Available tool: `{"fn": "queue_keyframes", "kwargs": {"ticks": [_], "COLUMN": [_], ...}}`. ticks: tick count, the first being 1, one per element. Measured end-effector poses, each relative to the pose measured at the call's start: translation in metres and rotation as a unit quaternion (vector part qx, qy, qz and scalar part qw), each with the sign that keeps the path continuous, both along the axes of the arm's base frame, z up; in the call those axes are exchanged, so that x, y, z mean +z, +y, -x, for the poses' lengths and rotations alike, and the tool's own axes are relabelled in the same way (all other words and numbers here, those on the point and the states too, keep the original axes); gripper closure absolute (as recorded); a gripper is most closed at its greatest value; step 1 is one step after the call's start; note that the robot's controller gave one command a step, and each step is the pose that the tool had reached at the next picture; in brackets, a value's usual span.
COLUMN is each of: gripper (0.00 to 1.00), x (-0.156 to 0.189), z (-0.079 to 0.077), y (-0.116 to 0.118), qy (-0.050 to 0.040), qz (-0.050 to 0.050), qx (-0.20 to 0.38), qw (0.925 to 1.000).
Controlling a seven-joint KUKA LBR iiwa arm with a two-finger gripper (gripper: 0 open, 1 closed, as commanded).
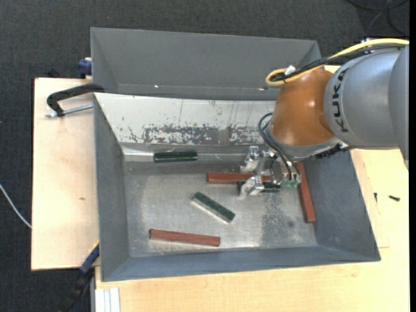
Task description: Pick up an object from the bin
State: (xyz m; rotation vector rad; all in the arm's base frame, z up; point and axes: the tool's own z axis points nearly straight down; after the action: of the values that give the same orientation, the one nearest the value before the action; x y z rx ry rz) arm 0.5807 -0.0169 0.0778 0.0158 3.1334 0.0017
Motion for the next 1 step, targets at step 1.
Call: {"fn": "queue_keyframes", "kwargs": {"ticks": [1], "gripper": [1.0], "x": [0.0], "z": [0.0], "y": [0.0], "qy": [0.0], "qz": [0.0], "qx": [0.0], "qw": [1.0]}}
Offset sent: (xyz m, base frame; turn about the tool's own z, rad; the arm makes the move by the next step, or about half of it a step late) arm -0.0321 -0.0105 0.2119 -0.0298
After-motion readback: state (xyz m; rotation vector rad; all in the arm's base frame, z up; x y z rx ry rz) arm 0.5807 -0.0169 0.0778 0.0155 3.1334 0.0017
